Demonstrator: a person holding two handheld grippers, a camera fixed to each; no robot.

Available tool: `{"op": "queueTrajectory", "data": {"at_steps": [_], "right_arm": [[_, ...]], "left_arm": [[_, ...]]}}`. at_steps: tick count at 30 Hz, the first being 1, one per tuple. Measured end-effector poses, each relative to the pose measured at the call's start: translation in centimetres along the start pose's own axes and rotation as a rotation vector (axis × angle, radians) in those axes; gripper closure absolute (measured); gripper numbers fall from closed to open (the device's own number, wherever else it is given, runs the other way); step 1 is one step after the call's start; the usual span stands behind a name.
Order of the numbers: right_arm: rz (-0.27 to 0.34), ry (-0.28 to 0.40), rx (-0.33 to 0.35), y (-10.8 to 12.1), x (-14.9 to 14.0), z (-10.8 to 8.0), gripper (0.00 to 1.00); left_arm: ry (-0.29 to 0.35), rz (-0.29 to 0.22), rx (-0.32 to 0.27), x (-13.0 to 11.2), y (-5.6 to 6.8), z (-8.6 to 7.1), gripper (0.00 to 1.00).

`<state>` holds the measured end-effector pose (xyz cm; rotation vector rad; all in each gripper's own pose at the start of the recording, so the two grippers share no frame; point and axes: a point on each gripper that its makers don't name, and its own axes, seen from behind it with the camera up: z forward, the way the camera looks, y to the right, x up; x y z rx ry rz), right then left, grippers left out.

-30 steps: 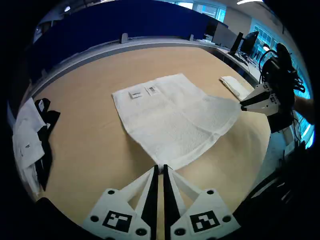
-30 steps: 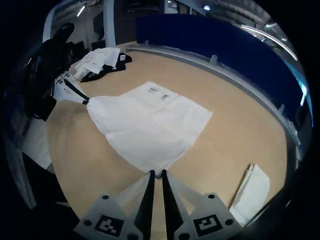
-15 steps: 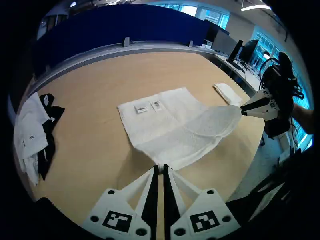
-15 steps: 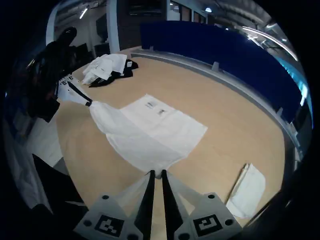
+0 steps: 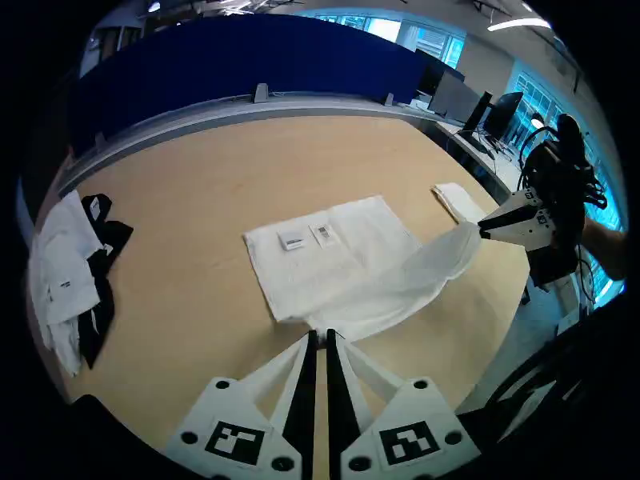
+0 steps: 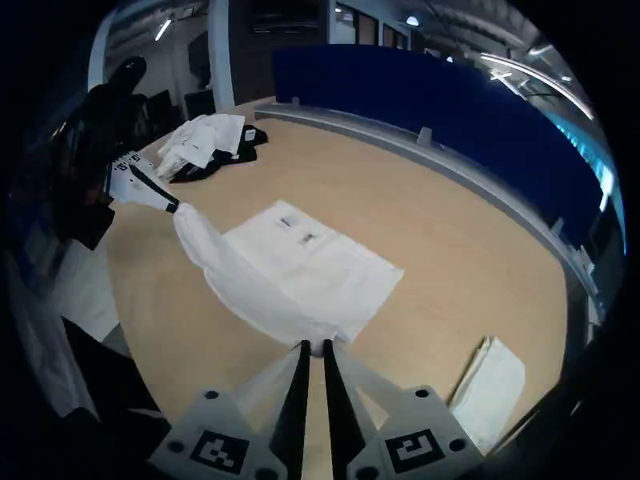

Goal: Fold towel

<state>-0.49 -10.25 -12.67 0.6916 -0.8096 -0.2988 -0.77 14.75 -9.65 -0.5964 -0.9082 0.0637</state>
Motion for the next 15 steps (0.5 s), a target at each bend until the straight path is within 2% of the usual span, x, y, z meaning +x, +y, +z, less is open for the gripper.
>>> {"op": "queueTrajectory", "data": {"at_steps": [9, 15], "right_arm": [[0.000, -0.012, -0.023, 3.9, 1.9, 2.9, 0.88], [0.015, -0.029, -0.029, 5.6, 2.5, 5.2, 0.88]], "left_arm": [[0.015, -0.017, 0.010, 3.2, -1.9, 2.8, 0.92], [0.004, -0.004, 0.025, 4.4, -3.3, 5.1, 0.92]]}}
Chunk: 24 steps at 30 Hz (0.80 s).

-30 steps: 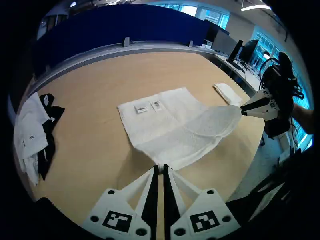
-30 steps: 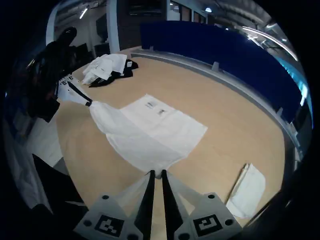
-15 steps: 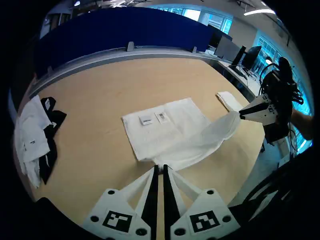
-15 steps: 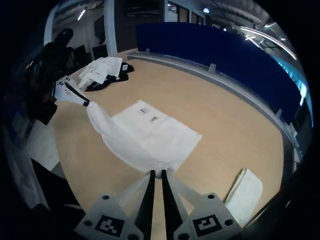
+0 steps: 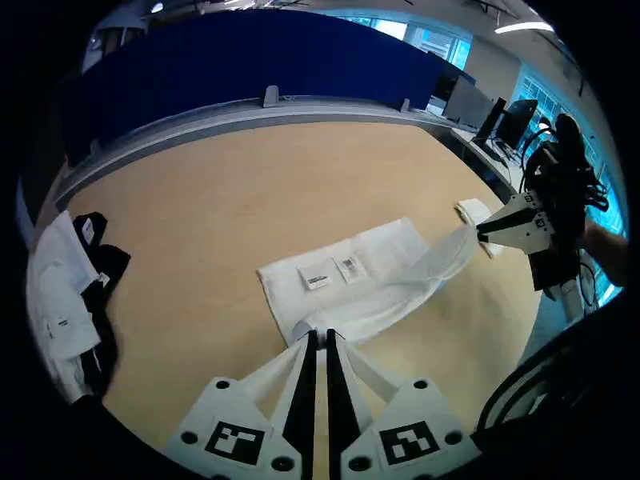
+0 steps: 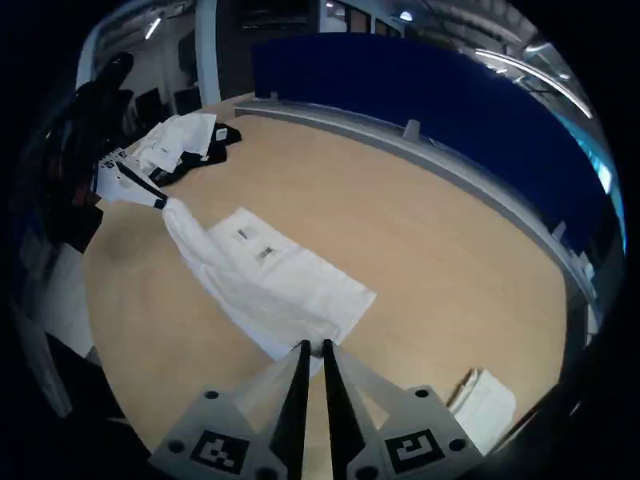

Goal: Fold towel

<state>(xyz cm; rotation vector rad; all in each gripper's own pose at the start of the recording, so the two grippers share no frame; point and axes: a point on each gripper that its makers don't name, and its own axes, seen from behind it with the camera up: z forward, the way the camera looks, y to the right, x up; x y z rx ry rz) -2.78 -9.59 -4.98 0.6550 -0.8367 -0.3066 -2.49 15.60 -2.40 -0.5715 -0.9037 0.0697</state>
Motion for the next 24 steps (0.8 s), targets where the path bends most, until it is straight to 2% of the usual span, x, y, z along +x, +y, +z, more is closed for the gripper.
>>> {"op": "queueTrajectory", "data": {"at_steps": [15, 24], "right_arm": [[0.045, -0.051, -0.001, 1.1, -1.2, 3.6, 0.88], [0.088, -0.060, -0.031, 2.5, -0.7, 5.7, 0.88]], "left_arm": [[-0.049, -0.023, -0.005, -0.7, -1.5, 3.7, 0.92], [-0.040, -0.055, 0.004, -0.1, -2.7, 5.3, 0.92]]}}
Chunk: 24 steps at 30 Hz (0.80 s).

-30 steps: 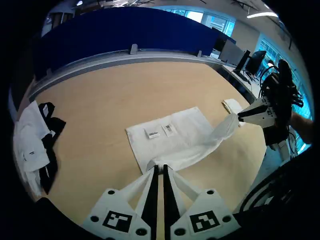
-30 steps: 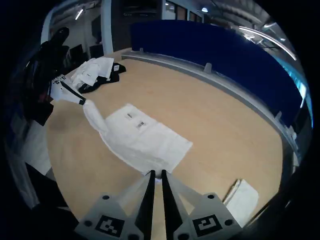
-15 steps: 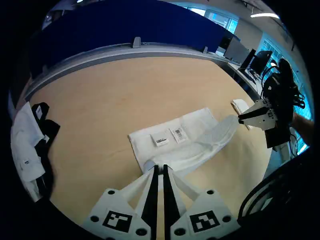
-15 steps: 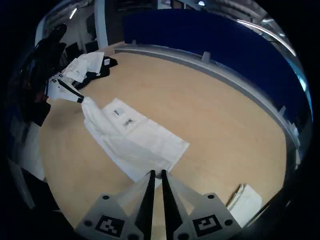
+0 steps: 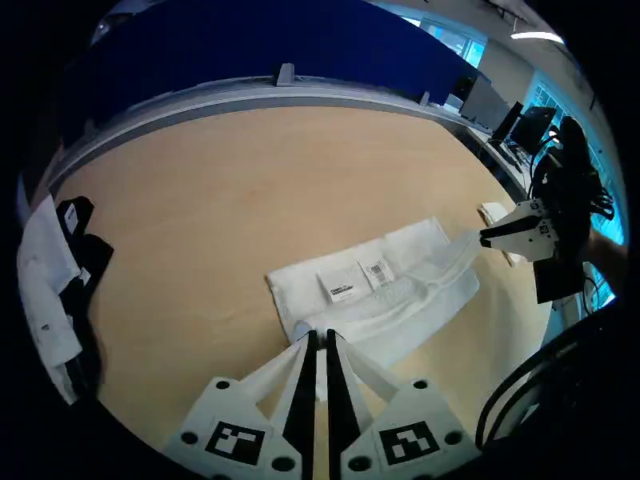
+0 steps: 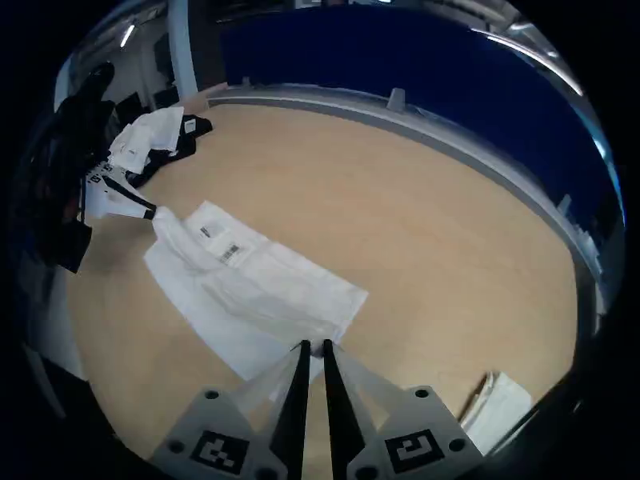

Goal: Fold towel

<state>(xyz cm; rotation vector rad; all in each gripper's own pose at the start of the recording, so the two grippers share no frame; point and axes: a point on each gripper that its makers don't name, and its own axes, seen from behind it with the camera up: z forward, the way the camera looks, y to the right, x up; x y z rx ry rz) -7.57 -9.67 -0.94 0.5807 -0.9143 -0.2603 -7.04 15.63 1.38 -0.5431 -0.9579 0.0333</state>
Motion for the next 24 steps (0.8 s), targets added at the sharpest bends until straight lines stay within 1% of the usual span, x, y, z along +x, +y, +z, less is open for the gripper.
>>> {"op": "queueTrajectory", "data": {"at_steps": [8, 10, 12, 13, 14, 16, 17, 18, 20, 22, 24], "right_arm": [[0.044, -0.004, -0.031, 0.8, 0.2, 1.7, 0.86], [0.058, -0.001, -0.039, 0.9, 0.2, 1.9, 0.84], [0.070, 0.004, -0.046, 1.0, 0.3, 2.0, 0.79], [0.076, 0.009, -0.050, 1.0, 0.5, 2.1, 0.71], [0.081, 0.013, -0.054, 1.0, 0.5, 2.1, 0.60], [0.086, 0.020, -0.062, 1.1, 0.7, 2.0, 0.35], [0.087, 0.023, -0.066, 1.1, 0.8, 1.9, 0.28], [0.087, 0.026, -0.069, 1.1, 0.8, 1.8, 0.25], [0.081, 0.032, -0.073, 1.0, 0.9, 1.7, 0.18], [0.079, 0.032, -0.069, 0.9, 0.8, 1.5, 0.11], [0.078, 0.031, -0.062, 0.7, 0.6, 1.4, 0.10]], "left_arm": [[0.010, -0.013, 0.030, 0.5, -1.1, 1.2, 0.91], [0.015, -0.016, 0.037, 0.7, -1.3, 1.4, 0.88], [0.021, -0.018, 0.044, 0.9, -1.5, 1.6, 0.85], [0.023, -0.018, 0.052, 1.0, -1.7, 1.6, 0.78], [0.026, -0.018, 0.058, 1.1, -1.8, 1.7, 0.70], [0.031, -0.015, 0.072, 1.3, -2.1, 1.6, 0.51], [0.034, -0.013, 0.078, 1.3, -2.3, 1.6, 0.34], [0.038, -0.009, 0.084, 1.4, -2.4, 1.5, 0.18], [0.047, 0.005, 0.096, 1.7, -2.7, 1.3, 0.05], [0.054, 0.016, 0.107, 1.8, -2.8, 0.9, 0.05], [0.059, 0.022, 0.114, 1.9, -2.9, 0.6, 0.05]]}}
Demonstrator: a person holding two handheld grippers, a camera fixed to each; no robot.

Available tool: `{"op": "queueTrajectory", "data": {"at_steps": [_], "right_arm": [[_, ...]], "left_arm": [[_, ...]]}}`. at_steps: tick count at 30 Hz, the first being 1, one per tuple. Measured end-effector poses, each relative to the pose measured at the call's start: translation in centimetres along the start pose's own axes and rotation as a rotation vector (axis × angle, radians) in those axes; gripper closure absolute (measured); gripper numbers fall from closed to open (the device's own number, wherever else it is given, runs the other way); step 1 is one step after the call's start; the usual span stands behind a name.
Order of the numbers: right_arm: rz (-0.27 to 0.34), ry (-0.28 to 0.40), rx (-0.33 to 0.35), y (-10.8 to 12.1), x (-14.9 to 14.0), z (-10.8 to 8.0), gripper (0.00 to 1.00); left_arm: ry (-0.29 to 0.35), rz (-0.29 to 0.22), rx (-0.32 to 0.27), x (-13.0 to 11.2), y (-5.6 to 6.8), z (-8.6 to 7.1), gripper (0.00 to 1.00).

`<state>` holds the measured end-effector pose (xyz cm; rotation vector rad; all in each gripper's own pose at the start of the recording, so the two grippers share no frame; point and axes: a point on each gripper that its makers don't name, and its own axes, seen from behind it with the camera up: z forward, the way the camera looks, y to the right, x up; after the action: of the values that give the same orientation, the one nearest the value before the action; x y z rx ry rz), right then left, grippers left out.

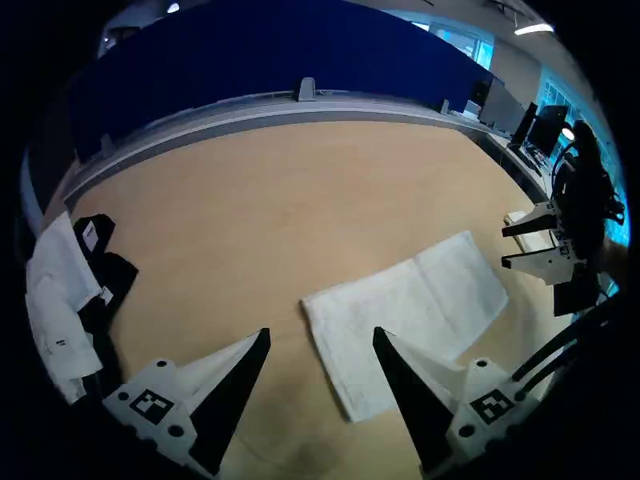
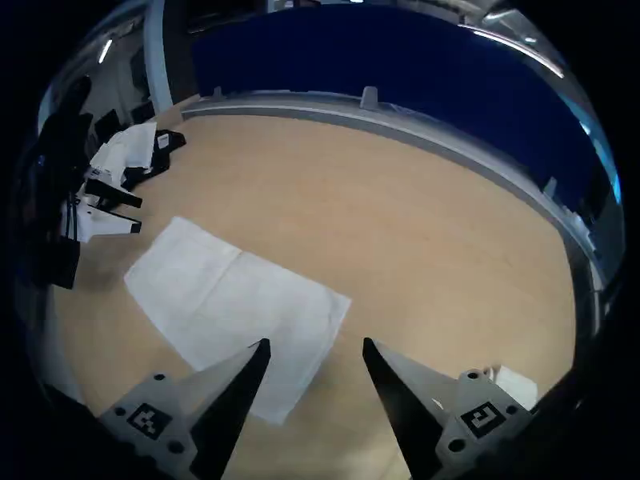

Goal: Fold towel

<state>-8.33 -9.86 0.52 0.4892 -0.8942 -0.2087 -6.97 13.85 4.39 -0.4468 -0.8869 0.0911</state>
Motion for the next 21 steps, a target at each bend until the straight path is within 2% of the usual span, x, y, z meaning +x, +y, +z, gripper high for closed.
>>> {"op": "queueTrajectory", "data": {"at_steps": [9, 15, 21], "right_arm": [[-0.019, -0.013, 0.029, -1.3, -2.0, -1.2, 0.11], [-0.045, -0.033, 0.039, -2.2, -4.1, -2.0, 0.11], [-0.054, -0.047, 0.043, -2.8, -5.6, -2.8, 0.11]], "left_arm": [[0.005, -0.043, 0.024, -1.3, -0.5, -2.5, 0.05], [0.001, -0.082, 0.039, -3.8, -0.6, -5.0, 0.05], [-0.011, -0.093, 0.060, -6.6, -0.7, -6.8, 0.05]]}}
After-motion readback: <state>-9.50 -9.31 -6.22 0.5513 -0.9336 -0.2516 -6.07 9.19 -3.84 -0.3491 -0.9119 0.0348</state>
